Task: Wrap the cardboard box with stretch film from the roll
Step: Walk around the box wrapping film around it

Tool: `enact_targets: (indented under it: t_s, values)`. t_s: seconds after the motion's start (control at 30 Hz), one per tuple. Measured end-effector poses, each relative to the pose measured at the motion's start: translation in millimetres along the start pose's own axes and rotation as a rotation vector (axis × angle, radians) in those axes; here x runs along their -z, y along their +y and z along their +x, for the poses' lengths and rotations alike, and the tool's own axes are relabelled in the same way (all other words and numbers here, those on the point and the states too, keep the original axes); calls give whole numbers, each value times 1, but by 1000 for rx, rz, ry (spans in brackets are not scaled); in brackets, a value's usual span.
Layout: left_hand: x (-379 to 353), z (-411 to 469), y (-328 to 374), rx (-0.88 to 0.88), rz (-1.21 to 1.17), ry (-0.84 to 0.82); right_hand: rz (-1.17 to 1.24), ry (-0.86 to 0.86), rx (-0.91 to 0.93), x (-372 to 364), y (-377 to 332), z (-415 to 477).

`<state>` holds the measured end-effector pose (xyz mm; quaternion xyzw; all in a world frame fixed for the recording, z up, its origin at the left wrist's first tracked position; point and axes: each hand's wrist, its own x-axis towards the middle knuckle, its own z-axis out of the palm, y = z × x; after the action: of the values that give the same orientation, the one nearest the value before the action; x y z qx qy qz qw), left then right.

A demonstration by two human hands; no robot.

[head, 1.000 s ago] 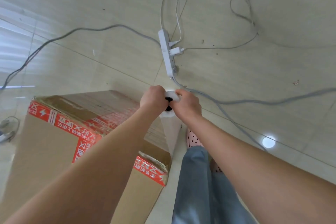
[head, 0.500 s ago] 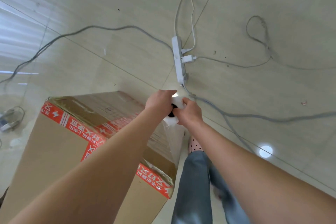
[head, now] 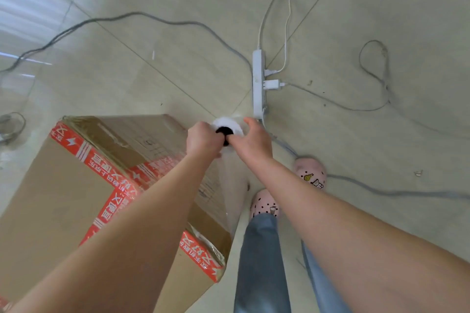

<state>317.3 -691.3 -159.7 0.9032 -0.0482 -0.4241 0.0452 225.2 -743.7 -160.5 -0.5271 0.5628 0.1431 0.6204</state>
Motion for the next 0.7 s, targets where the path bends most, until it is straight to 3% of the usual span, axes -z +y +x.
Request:
enact_targets:
  t_s: [0.13, 0.3, 0.4, 0.57, 0.7]
  values:
    - [9, 6, -7, 135, -147, -3, 2, -61, -38, -14, -18, 6]
    - [24, 16, -1, -220, 215, 3, -48, -68, -66, -15, -33, 16]
    - [28, 21, 9, -285, 325, -11, -96, -87, -77, -18, -33, 23]
    - [28, 24, 15, -244, 406, -40, -124, -69, -73, -21, -35, 23]
    - [31, 31, 13, -171, 306, -11, -185, -61, -36, -21, -46, 25]
